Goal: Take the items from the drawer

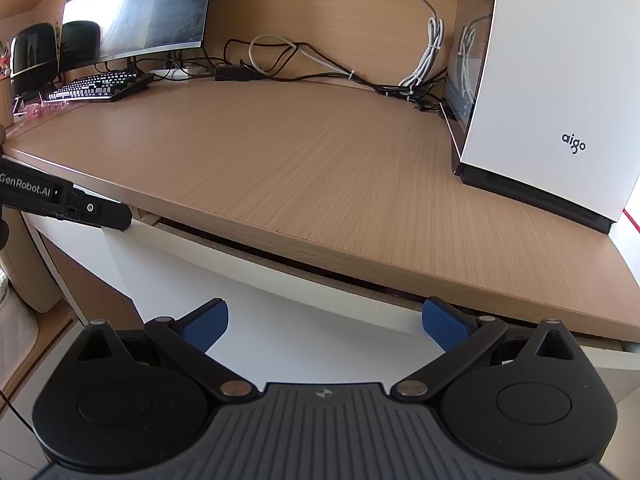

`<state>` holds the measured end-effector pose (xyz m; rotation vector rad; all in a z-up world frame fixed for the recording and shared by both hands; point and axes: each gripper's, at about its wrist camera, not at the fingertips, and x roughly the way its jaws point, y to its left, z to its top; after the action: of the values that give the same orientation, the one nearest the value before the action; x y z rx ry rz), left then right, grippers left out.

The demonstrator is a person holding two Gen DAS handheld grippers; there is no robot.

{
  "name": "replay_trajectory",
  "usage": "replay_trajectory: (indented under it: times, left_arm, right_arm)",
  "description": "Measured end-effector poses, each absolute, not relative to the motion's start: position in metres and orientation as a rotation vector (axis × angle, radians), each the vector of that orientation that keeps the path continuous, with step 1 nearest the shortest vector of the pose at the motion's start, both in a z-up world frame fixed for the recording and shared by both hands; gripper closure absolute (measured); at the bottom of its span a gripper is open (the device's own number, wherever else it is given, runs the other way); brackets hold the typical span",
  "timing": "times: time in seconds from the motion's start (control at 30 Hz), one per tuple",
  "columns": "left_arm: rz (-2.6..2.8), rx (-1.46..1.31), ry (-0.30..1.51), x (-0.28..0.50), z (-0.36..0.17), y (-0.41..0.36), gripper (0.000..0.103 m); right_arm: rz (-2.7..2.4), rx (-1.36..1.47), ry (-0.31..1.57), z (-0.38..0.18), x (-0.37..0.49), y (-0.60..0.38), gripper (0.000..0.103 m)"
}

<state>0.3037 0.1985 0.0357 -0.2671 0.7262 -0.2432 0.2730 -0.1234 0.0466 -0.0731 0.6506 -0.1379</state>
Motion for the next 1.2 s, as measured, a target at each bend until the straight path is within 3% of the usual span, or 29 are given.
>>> replay_trajectory:
  times: [0.6,1.03,1.2]
  left_arm:
    - [-0.247,-0.266,0.727,0.293,0.036,0.199,0.069]
    - [-0.255,-0.294,0.754,0.275,0.038,0.204,0.069]
    - [-0.217,-0.213,0.745,0.262,0.059,0.195,0.070]
  right_arm:
    - [-0.160,0.042,0.682,0.052,0.283,-0.151,0.000]
    - [-0.124,-0.033,0.738,0.050,0.271,-0.129,0.000]
    - [-0.139,0.001,0.769,0.054,0.259,-0.124,0.000]
